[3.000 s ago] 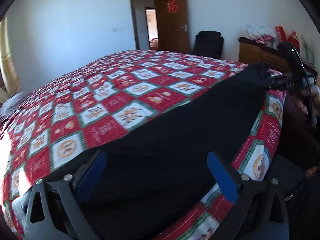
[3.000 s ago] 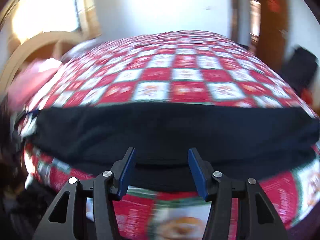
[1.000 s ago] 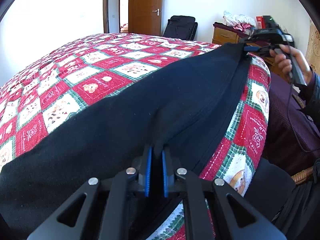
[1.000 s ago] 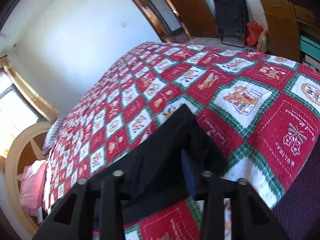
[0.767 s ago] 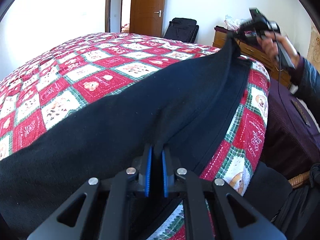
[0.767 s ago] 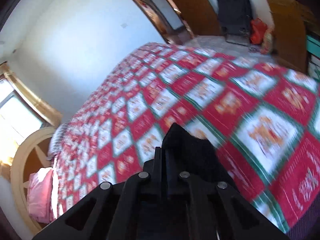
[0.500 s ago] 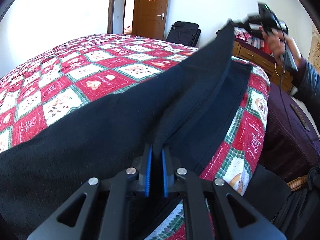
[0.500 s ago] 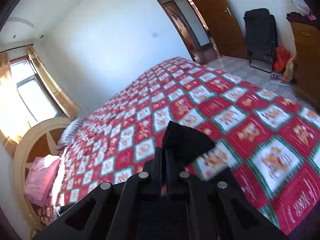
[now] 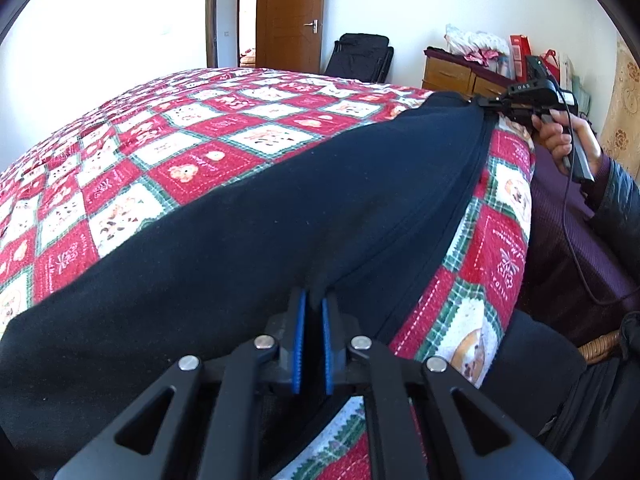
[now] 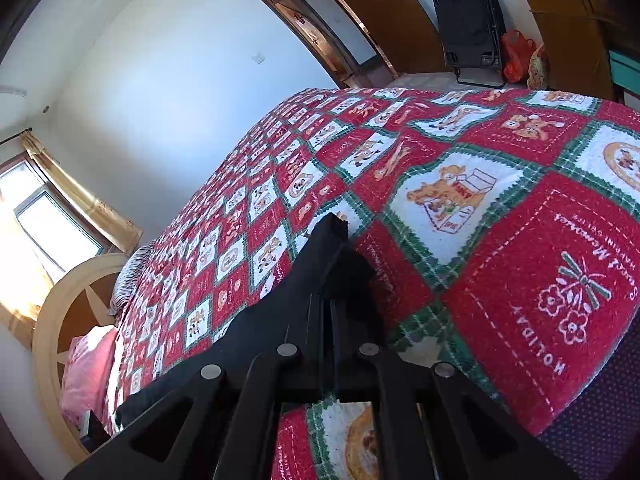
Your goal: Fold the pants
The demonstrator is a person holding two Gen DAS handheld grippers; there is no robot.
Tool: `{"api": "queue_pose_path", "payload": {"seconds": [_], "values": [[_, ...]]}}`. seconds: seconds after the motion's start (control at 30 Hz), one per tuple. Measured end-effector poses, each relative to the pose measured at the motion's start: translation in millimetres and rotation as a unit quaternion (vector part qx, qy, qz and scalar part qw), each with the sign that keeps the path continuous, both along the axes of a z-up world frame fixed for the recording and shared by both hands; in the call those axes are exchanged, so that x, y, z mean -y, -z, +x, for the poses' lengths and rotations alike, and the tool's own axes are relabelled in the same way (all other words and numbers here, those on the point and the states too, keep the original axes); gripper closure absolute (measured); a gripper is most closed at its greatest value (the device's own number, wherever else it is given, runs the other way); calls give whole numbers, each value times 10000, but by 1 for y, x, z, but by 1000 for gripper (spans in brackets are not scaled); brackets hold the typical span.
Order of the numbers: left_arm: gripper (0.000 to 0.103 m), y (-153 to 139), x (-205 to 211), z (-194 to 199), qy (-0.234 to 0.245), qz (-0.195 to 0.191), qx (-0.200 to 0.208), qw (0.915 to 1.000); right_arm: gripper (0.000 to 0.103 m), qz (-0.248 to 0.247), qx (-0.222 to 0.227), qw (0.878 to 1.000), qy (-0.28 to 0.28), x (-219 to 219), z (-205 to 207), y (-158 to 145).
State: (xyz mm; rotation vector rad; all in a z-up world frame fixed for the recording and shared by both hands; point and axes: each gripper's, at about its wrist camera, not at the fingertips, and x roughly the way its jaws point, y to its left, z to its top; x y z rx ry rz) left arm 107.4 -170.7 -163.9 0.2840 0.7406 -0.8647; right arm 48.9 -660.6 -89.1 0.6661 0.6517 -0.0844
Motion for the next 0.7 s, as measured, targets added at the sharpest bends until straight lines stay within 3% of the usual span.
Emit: {"api": "queue_pose_path", "payload": {"seconds": [0.13,0.2,0.23,0.4,0.5,0.6,0.63,0.7], "values": [[95,3,-2,1,-30,-21,11,10000,95,-378,-288,9988,151,-6,-6,-5],[95,4,-3,2,-39,-86,-5,10000,78,-1012,-352,9933,432,-17,-14,-23],[95,4,-3,1,-46,-93,-2,9999,76,-1312,-329,9898,446,-26,-17,-32],[94,4,-4,0,-86,-119,19,9999,76,-2183,-93,9746,-494,-99,-18,-55],[94,3,-3,0,-117,-88,14,9999,68,-2710,-148,9488,-1616,-171,-5,-40],[94,2,-3,0,-104,-49,23,9999,63,-3230,-225,9105,-2571,-235,1,-13],[94,2,-3,1,-107,-51,14,9999,63,-3467,-265,8929,-2861,-258,2,-2],[94,2,-4,2,-123,-90,-20,9999,63,-3798,-330,8683,-3173,-284,6,14]]}}
